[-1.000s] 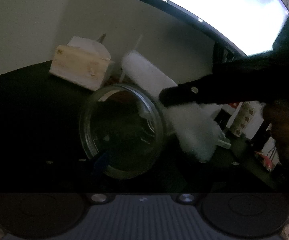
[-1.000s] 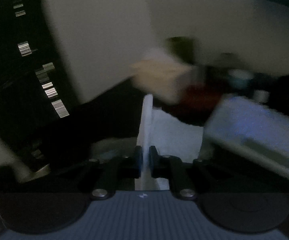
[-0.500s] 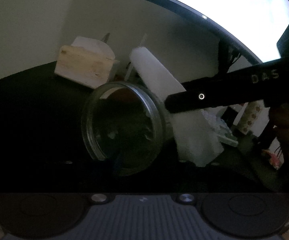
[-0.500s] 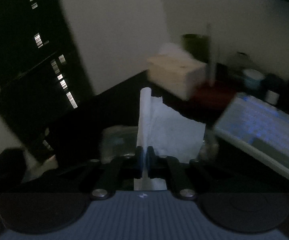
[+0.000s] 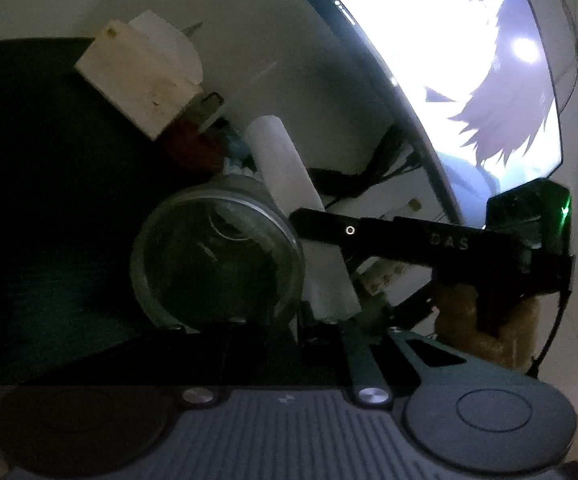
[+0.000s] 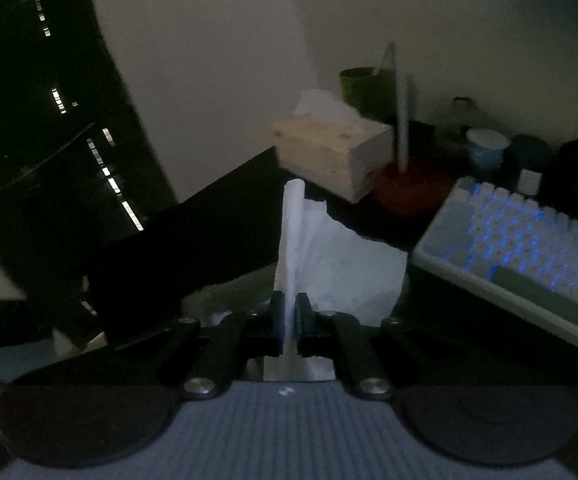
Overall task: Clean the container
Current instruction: 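Rub the towel along the jar's inner wall with the right gripper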
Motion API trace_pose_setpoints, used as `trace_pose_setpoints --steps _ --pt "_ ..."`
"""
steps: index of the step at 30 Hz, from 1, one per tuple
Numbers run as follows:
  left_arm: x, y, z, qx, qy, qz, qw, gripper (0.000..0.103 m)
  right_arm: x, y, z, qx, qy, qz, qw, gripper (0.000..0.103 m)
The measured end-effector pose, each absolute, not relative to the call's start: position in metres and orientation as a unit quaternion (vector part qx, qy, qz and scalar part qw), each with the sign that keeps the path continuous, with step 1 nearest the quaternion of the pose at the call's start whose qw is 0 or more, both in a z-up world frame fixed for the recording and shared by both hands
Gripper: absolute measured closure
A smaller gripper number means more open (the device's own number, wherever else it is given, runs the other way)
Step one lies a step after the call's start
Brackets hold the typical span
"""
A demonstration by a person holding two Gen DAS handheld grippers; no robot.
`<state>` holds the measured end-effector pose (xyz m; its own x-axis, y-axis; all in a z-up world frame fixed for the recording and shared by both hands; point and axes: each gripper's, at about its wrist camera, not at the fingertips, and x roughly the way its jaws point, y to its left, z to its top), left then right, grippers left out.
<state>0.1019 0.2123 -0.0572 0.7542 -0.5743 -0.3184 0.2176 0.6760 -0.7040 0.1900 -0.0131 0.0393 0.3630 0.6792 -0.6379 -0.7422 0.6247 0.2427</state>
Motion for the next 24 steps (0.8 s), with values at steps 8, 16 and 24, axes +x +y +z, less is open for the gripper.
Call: trace_pose_setpoints --steps 8,16,24 --pt "0.095 0.161 -0.048 -0.131 0.266 -0.110 0.949 0.061 0.216 0.003 0.033 -0.071 0.328 0.443 0.831 0.093" --pt "0.101 0.155 -0.054 -0.098 0.249 -0.073 0.961 0.062 0.226 0.005 0.031 -0.053 0.326 0.468 0.820 0.092" --pt "0.104 0.164 -0.056 -0.122 0.245 -0.067 0.960 0.061 0.229 0.005 0.035 -0.114 0.327 0.488 0.801 0.093"
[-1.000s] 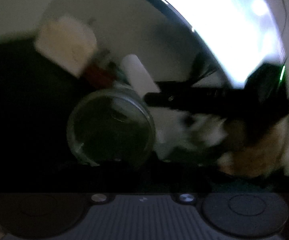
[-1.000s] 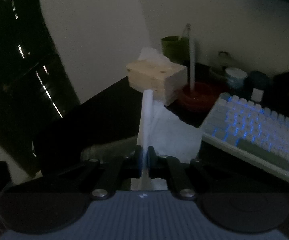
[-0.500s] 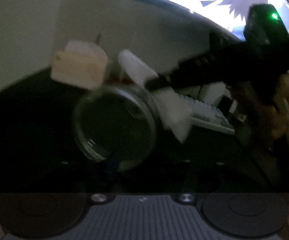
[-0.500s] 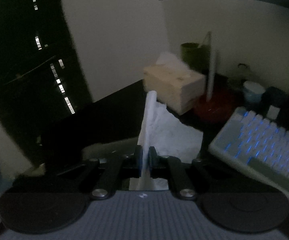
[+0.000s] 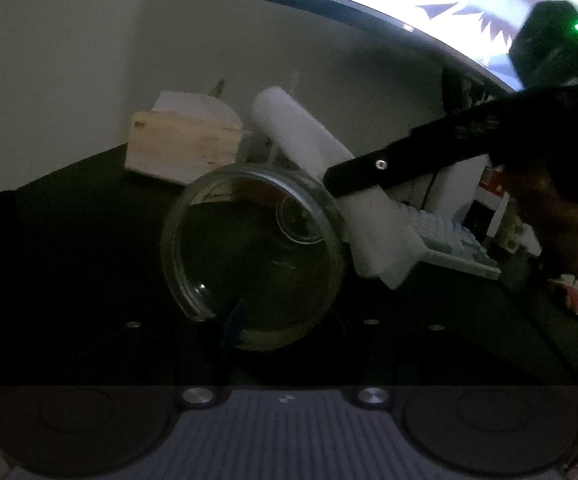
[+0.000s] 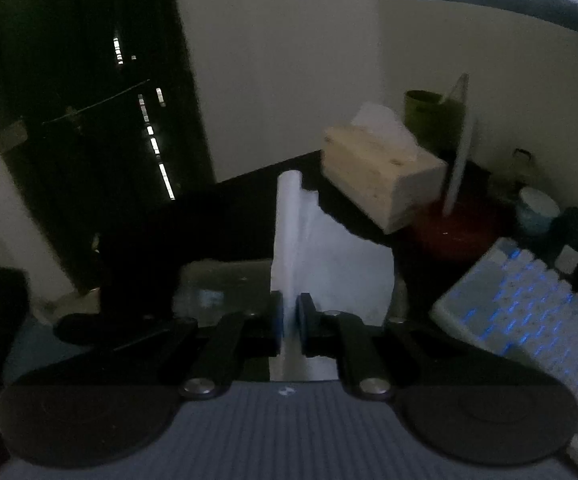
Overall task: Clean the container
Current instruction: 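Rub the towel along the jar's inner wall with the right gripper, then wipe the jar rim with the towel in the right gripper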
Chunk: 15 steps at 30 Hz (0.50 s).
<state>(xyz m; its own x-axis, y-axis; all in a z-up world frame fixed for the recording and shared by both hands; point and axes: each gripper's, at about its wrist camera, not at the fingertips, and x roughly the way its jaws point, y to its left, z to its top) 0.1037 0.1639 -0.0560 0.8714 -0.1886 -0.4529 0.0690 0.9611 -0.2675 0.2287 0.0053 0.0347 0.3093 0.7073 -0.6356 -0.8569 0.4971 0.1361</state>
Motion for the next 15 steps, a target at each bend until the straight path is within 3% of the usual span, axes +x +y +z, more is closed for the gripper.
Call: trace_pose_setpoints --steps 3,9,11,15 --pt "0.100 0.160 -0.056 -0.119 0.244 -0.057 0.961 0.061 0.254 0.005 0.032 -0.068 0.357 0.468 0.805 0.094" --pt "0.104 0.155 -0.058 -0.116 0.244 -0.045 0.962 0.062 0.223 0.007 0.031 -0.057 0.320 0.559 0.763 0.092" --pt "0.105 0.153 -0.059 -0.108 0.243 -0.039 0.963 0.062 0.228 0.005 0.027 -0.062 0.309 0.573 0.757 0.098" --pt "0.104 0.148 -0.059 -0.101 0.241 -0.031 0.965 0.062 0.263 -0.004 0.019 -0.039 0.315 0.510 0.800 0.097"
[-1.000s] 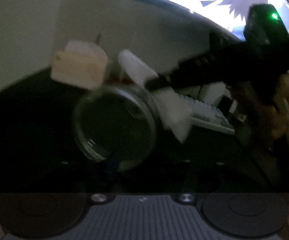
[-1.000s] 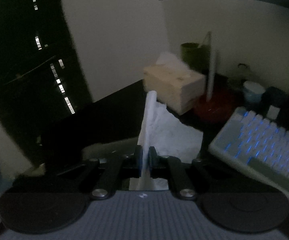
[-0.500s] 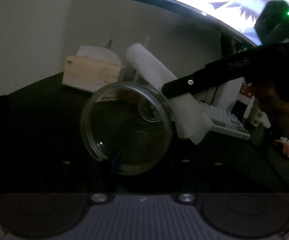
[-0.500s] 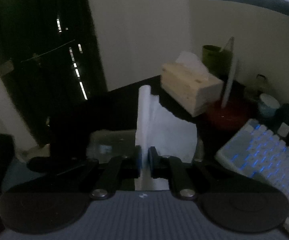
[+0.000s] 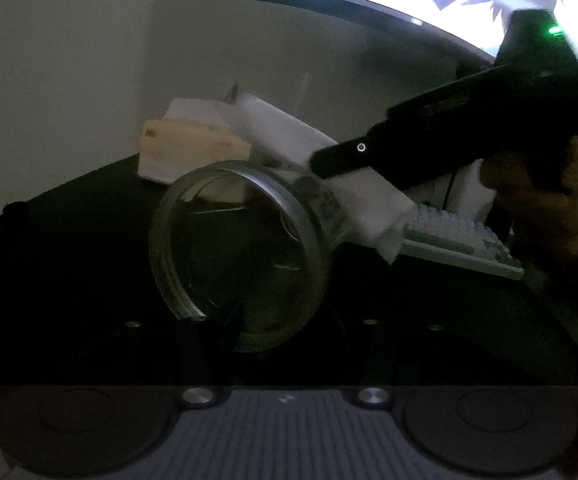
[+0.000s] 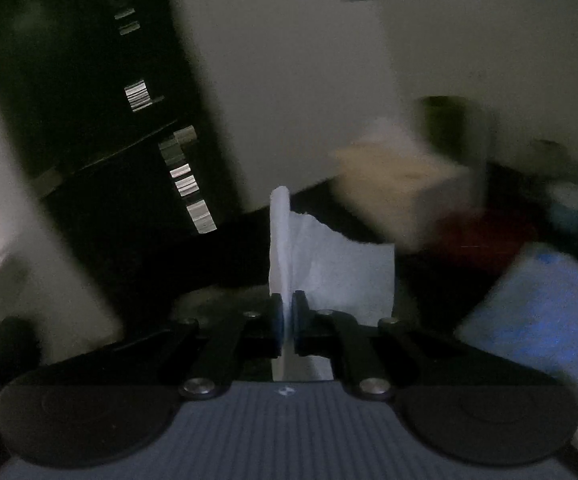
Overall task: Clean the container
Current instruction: 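Wipe the jar rim with the towel in the right gripper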
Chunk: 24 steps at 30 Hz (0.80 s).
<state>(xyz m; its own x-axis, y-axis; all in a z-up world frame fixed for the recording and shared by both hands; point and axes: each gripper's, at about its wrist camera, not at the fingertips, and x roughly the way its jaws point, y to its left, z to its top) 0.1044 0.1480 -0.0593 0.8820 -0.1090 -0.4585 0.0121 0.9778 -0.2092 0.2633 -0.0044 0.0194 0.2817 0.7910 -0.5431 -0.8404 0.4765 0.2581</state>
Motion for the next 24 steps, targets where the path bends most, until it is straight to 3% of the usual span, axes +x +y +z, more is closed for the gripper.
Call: trace_pose_setpoints --steps 11,20,24 --pt "0.099 0.167 -0.061 -0.149 0.238 -0.054 0.958 0.062 0.207 0.010 0.029 -0.096 0.278 0.582 0.758 0.098" --pt "0.095 0.159 -0.061 -0.132 0.234 -0.038 0.962 0.062 0.253 -0.009 0.022 -0.035 0.307 0.489 0.816 0.095" --pt "0.095 0.157 -0.061 -0.126 0.233 -0.036 0.964 0.062 0.220 0.003 0.030 -0.039 0.303 0.573 0.761 0.093"
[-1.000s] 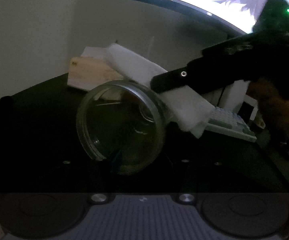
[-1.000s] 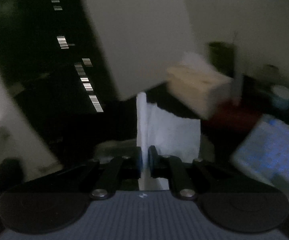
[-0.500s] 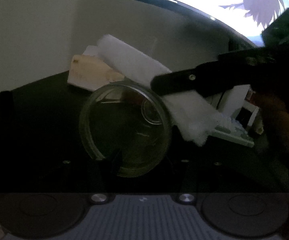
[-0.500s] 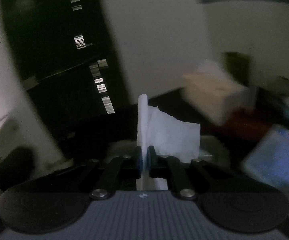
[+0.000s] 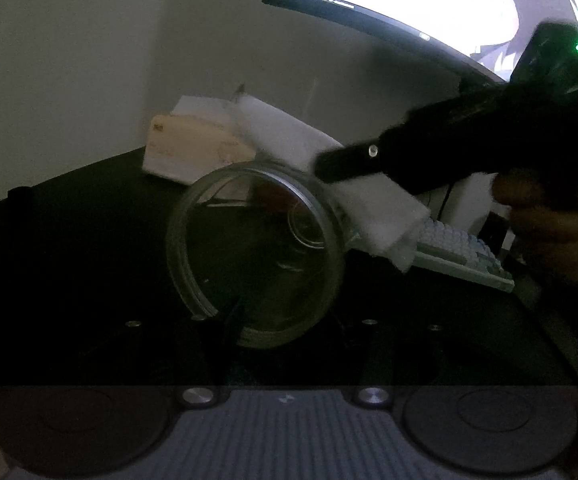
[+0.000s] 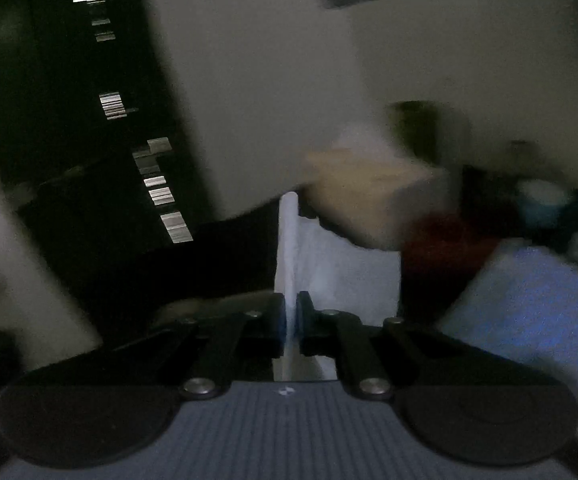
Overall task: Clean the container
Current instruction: 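Wipe the jar rim with the towel in the right gripper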
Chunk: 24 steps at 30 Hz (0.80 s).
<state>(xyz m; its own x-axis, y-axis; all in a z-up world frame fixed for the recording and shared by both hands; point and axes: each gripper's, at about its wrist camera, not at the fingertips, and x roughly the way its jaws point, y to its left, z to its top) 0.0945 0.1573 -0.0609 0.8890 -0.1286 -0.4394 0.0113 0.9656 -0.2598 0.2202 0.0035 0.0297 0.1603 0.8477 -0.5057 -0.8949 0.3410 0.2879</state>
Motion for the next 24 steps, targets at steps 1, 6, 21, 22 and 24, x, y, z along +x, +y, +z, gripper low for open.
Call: trace_pose_setpoints --steps 1,6,21,22,24 --pt "0.094 0.157 -0.061 -0.125 0.232 -0.036 0.964 0.062 0.211 0.007 0.030 -0.048 0.293 0.587 0.753 0.093" --pt "0.094 0.162 -0.060 -0.140 0.234 -0.043 0.961 0.062 0.223 0.006 0.026 -0.074 0.267 0.544 0.792 0.095" --pt "0.094 0.162 -0.060 -0.138 0.235 -0.047 0.961 0.062 0.219 0.007 0.023 -0.051 0.251 0.565 0.784 0.096" --pt "0.094 0.162 -0.060 -0.138 0.236 -0.048 0.961 0.062 0.226 0.007 0.021 -0.046 0.254 0.552 0.793 0.096" --pt "0.094 0.161 -0.059 -0.137 0.236 -0.048 0.961 0.062 0.241 0.004 0.018 -0.043 0.255 0.510 0.820 0.096"
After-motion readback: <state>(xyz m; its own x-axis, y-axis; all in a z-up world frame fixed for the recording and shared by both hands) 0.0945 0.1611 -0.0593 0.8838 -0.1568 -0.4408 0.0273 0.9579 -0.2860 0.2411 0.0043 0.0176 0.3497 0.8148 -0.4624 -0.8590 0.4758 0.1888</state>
